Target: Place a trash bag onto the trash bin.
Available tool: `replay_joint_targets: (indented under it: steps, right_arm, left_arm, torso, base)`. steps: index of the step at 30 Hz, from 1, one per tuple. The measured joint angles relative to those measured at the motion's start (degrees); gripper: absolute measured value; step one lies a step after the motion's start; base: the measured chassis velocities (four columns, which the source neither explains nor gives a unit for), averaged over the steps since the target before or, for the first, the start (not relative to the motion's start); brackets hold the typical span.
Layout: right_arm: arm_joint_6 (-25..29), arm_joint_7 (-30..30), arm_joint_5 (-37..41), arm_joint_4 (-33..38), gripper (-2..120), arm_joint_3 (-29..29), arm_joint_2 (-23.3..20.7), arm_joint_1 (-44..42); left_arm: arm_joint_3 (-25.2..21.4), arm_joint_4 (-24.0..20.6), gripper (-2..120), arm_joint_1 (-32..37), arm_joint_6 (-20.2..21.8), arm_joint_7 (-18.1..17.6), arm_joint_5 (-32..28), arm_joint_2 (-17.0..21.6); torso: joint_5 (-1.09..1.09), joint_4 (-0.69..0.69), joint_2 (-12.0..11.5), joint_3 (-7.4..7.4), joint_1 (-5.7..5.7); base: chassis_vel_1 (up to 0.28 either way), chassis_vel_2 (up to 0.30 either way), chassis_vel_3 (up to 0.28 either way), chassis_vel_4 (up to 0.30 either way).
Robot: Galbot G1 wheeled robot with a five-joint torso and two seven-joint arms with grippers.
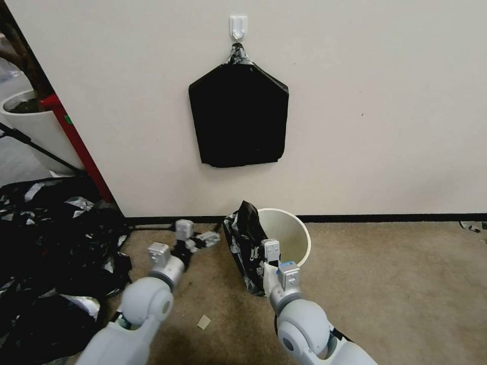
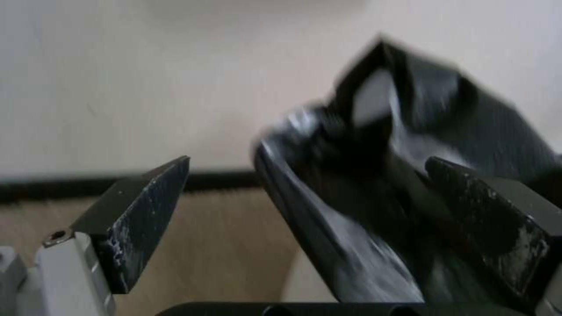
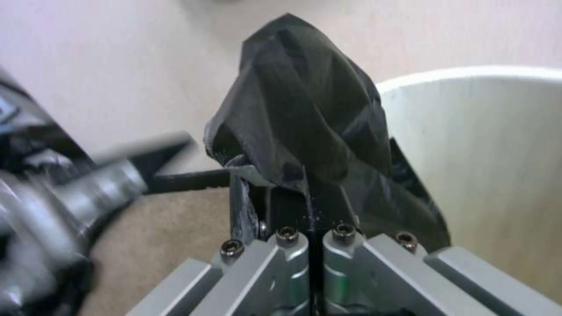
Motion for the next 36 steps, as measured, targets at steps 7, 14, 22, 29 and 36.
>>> replay_joint_targets:
  steps: [7, 14, 22, 29, 36]
  right_arm:
    - [3.0, 1.9, 7.2, 0.3, 0, -0.5, 1.1, -0.4]
    - [4.8, 2.8, 11.3, 0.4, 0, 0.0, 1.9, -0.7]
    - [4.9, 2.9, 11.2, 0.4, 0, 0.7, 2.1, -1.1]
    - [4.6, 0.6, 7.5, 0.4, 0, 1.8, 2.1, -1.6]
    - [4.9, -1.4, 4.3, 0.3, 0, 2.9, 2.2, -1.7]
  left_arm:
    - [4.1, 1.9, 100, -1.2, 3.1, -3.0, 2.1, -2.3]
    - [5.8, 2.2, 100, -2.0, 1.9, -0.3, 7.4, -2.7]
    - [7.9, 4.3, 100, -4.3, 1.8, 1.8, 11.2, -2.3]
    - [10.2, 8.2, 100, -5.8, 2.4, 2.7, 12.8, -3.1]
    - [11.0, 10.2, 94, -6.8, 2.2, 3.9, 13.5, -3.0]
  torso:
    - [0.0, 0.0, 0.0, 0.0, 0.0]
    - [0.0, 0.0, 0.0, 0.0, 0.0]
    - [0.0, 0.0, 0.0, 0.0, 0.0]
    - [0.0, 0.0, 0.0, 0.0, 0.0]
    - [0.0, 0.0, 0.0, 0.0, 0.0]
  base:
    - [0.0, 0.0, 0.0, 0.0]
    - [0.0, 0.0, 0.0, 0.0]
    - [0.0, 0.0, 0.0, 0.0]
    - [0.0, 0.0, 0.0, 0.0]
    - [0.0, 0.0, 0.0, 0.0]
